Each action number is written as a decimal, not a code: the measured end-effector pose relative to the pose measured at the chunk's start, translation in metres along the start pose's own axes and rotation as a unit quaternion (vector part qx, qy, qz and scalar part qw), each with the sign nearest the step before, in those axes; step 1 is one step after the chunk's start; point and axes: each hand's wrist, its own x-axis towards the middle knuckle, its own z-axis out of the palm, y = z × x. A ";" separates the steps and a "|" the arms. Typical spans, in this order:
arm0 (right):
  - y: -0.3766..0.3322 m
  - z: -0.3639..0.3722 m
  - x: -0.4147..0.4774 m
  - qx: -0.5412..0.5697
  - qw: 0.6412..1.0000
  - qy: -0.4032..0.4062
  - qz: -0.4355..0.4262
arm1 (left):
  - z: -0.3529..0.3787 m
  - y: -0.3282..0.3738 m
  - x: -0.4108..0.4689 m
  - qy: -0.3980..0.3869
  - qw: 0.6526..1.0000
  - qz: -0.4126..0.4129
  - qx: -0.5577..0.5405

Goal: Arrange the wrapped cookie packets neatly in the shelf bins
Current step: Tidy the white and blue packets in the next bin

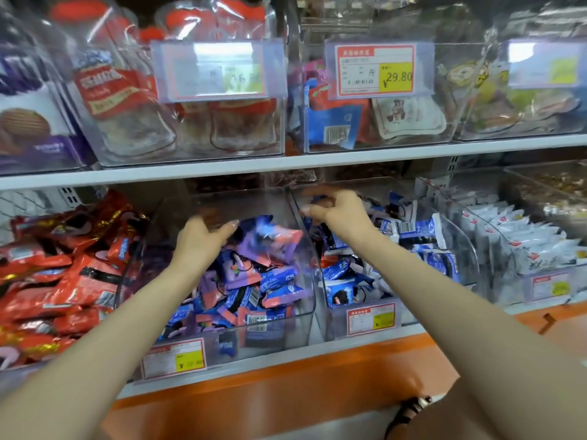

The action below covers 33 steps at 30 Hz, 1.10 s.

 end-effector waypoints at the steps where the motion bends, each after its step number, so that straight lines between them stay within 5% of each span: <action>1: 0.001 0.001 0.003 -0.013 1.000 0.008 0.013 | 0.002 0.001 -0.001 -0.007 1.000 -0.007 0.006; 6: 0.021 -0.023 0.007 -0.178 0.981 0.072 0.003 | 0.016 0.013 -0.016 -0.011 0.988 0.120 0.102; 12: 0.057 -0.033 0.011 -0.465 0.873 -0.120 -0.082 | 0.035 0.024 -0.035 -0.088 0.927 0.309 0.196; 15: 0.061 -0.024 0.016 -0.530 0.833 -0.139 -0.078 | 0.048 0.027 -0.039 -0.135 0.892 0.360 0.239; 21: 0.061 -0.021 0.018 -0.589 0.786 -0.186 0.010 | 0.068 0.026 -0.038 -0.137 0.872 0.376 0.281; 28: 0.049 -0.063 -0.007 -0.508 0.825 -0.247 -0.020 | 0.070 0.025 -0.036 -0.132 0.871 0.378 0.284; 33: 0.046 -0.071 -0.031 -0.512 0.801 -0.307 -0.038 | 0.076 0.034 -0.027 -0.127 0.877 0.366 0.286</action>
